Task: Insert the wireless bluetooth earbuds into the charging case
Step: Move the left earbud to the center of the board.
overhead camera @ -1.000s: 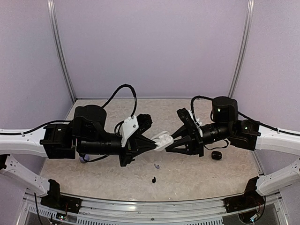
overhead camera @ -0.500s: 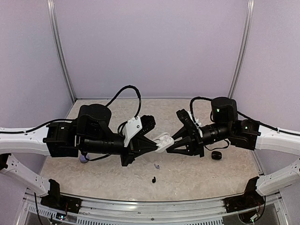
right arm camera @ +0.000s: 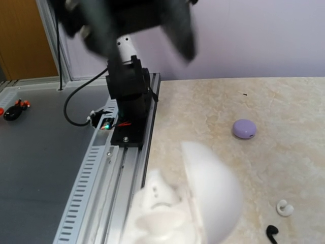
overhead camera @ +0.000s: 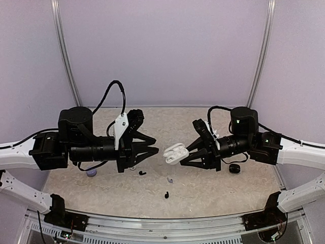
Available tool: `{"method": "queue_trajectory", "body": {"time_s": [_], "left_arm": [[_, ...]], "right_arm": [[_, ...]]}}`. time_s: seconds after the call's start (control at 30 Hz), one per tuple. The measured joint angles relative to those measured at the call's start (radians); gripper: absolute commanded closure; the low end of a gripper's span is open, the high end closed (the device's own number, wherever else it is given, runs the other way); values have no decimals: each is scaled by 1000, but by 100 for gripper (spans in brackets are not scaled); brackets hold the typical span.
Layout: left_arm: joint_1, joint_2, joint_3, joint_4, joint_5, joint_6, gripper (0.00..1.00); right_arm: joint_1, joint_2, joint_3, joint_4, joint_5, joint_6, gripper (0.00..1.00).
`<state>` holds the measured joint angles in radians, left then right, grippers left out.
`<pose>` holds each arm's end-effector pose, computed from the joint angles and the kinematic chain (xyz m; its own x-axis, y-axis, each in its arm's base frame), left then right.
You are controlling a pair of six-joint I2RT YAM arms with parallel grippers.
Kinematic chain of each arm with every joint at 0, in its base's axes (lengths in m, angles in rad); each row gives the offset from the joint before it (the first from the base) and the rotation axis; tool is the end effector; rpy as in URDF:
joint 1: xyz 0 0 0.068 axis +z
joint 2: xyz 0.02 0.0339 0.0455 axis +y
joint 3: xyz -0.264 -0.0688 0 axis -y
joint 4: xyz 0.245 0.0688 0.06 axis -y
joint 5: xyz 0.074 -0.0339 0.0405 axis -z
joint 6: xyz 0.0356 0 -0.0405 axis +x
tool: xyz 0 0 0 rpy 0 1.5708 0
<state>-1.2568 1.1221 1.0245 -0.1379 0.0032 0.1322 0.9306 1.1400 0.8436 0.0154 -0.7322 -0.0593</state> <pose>0.0807 -0.2490 0.3616 0.0541 0.2603 -0.9640 0.9533 0.2740 0.1274 0.1351 0.2212 0.3113 -0.1073 -0.2178 -0.9701 -0.9882 -0.0839 0.1281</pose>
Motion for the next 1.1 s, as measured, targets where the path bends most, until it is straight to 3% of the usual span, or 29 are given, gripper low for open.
{"method": "queue_trajectory", "body": {"time_s": [0.23,0.47,0.83,1.1], "left_arm": [[172,-118,-209,95,-57,-189,68],[311,-124,-367,75,-121,-370,70],[372,251,-338,-42,-116,-404,72],[408,435,-222,-101,-108,-311,74]], "right_arm": [[-18,-7,-16,15,5,4,100],[-35,-12,-25,29,3,12,100],[-39,-13,-42,48,-5,27,100],[-39,-19,-44,50,-7,31,100]]}}
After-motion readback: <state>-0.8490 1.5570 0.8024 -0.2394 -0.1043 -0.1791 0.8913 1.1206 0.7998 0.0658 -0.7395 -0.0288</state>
